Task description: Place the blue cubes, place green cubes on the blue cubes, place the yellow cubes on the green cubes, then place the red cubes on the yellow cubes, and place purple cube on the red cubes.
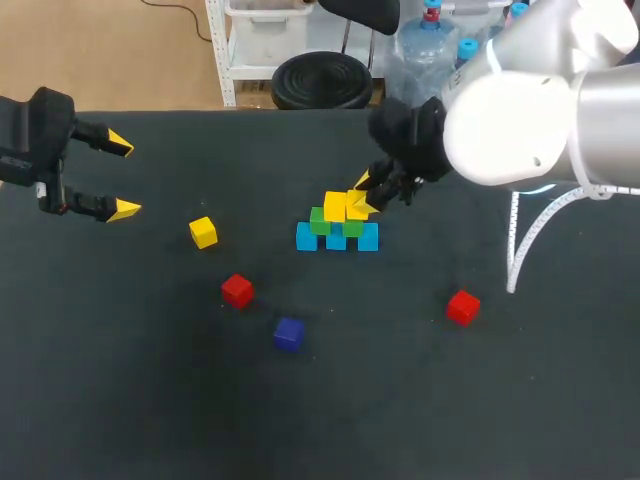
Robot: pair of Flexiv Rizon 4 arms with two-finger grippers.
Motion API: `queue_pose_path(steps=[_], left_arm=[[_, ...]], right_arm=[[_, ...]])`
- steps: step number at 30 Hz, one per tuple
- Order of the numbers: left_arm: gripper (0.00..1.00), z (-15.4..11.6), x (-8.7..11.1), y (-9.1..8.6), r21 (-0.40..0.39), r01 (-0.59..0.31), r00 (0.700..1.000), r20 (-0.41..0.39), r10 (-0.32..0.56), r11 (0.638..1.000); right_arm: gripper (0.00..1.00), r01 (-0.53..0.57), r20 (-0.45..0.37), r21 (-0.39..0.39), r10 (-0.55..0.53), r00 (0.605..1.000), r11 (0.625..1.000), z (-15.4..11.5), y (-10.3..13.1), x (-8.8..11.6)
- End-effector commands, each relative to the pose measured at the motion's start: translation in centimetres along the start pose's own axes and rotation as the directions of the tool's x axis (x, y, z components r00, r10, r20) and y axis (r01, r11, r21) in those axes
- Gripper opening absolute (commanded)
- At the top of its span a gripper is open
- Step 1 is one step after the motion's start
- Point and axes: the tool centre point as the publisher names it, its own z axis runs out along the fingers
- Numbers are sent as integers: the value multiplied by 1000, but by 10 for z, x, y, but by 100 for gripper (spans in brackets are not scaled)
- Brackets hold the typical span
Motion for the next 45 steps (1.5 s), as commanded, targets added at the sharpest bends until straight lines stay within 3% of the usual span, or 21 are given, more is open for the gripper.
queue_pose_path(steps=[1,11,23,45], left_arm=[[100,0,2,0,-3,-4,1000,7,4,1000],[100,0,2,0,-3,-4,1000,7,4,1000],[100,0,2,0,-3,-4,1000,7,4,1000],[100,0,2,0,-3,-4,1000,7,4,1000]], right_arm=[[0,0,-1,-3,0,1000,1000,1,-1,-1],[0,-1,-5,-4,1,1000,1000,2,-1,0],[12,-2,-6,-1,2,1000,1000,1,-1,1],[16,1,-3,-2,-1,1000,1000,3,1,1]])
